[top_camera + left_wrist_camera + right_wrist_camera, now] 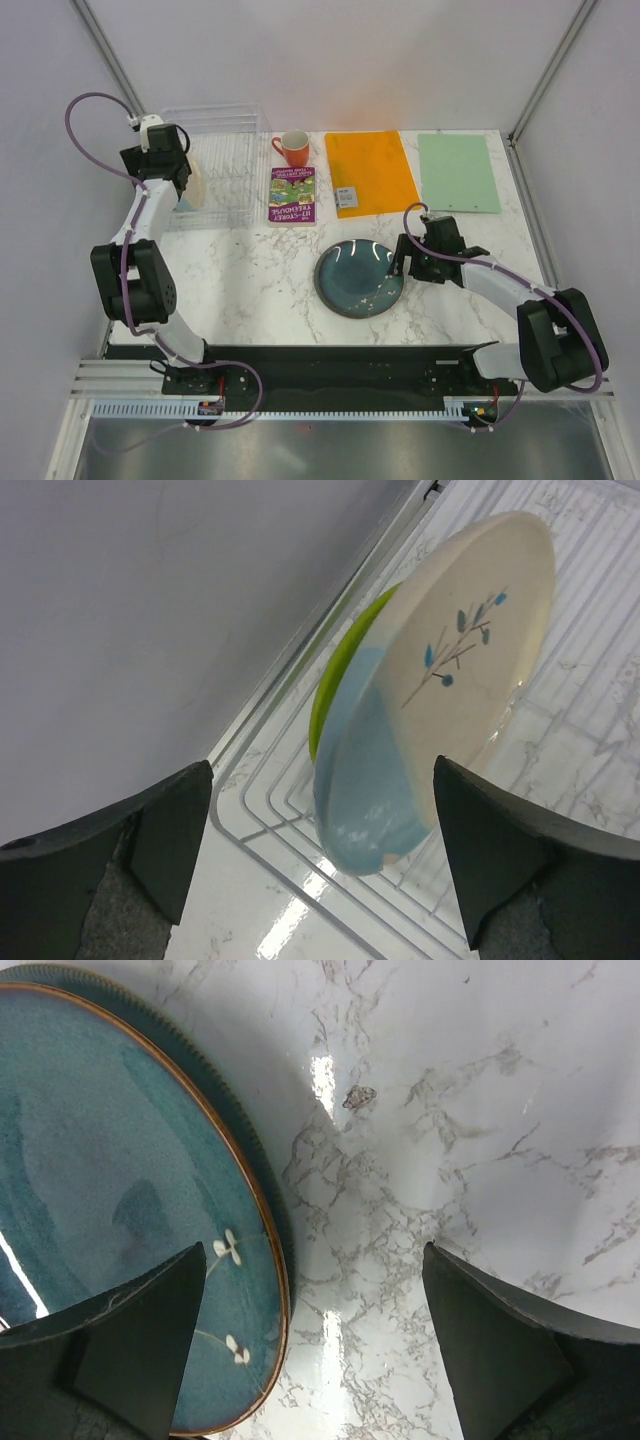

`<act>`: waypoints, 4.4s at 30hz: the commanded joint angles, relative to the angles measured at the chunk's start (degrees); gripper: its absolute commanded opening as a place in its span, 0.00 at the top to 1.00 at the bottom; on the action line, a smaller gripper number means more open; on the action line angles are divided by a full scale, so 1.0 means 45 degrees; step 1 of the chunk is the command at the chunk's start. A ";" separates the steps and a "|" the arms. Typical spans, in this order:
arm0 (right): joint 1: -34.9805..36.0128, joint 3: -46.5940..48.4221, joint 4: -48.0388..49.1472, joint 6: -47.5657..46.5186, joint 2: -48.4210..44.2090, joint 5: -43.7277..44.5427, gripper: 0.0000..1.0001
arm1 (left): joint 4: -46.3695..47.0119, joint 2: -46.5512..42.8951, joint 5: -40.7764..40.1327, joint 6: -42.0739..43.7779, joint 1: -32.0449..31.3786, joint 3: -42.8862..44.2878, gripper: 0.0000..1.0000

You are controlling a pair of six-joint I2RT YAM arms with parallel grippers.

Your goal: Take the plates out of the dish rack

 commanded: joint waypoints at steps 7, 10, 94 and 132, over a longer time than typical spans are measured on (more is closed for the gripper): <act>-0.0007 0.0684 0.0931 -0.0400 0.0961 -0.0560 0.09 | 0.0546 0.1073 0.2015 -0.0156 0.0721 0.0746 0.64; 0.0012 0.0626 0.0990 -0.0381 0.1000 -0.0579 0.09 | 0.0526 0.0956 0.2251 -0.0312 0.0740 0.0688 0.91; 0.1653 -0.0741 0.7806 0.3994 -0.1754 -0.5364 0.20 | 0.3826 -1.0998 1.3579 -1.0078 -0.6017 -0.9820 0.98; 0.0305 -0.1151 0.2787 0.2451 -0.4411 -0.2531 1.00 | -0.0958 -1.3341 0.7408 -0.5762 -0.6174 -0.9879 0.15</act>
